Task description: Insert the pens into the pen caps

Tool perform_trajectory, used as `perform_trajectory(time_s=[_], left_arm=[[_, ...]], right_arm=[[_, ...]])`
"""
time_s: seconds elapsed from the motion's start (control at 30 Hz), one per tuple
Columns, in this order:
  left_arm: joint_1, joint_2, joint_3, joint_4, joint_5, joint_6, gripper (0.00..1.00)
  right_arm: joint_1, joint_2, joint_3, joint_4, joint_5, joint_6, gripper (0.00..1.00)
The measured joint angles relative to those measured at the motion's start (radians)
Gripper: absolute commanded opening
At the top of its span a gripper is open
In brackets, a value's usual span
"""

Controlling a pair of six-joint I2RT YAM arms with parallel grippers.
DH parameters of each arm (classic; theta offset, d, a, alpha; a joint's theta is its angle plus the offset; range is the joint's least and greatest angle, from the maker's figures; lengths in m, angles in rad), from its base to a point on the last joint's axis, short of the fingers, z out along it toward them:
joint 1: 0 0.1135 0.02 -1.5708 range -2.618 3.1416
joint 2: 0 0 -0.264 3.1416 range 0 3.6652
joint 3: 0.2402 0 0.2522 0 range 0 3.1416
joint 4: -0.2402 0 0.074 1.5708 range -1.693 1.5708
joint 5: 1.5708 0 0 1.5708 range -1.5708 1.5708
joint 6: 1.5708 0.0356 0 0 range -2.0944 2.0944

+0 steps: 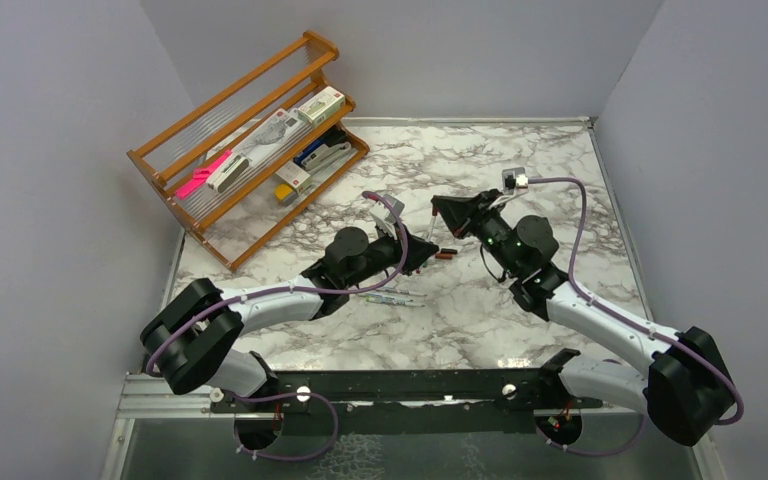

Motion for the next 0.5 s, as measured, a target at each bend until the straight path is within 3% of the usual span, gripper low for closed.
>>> perform_trajectory(time_s=[0.5], left_arm=[[-0.006,0.018,0.000,0.071,-0.032,0.009,0.00]], right_arm=[[-0.001,-0.039,-0.114,0.108,-0.046,0.101,0.02]])
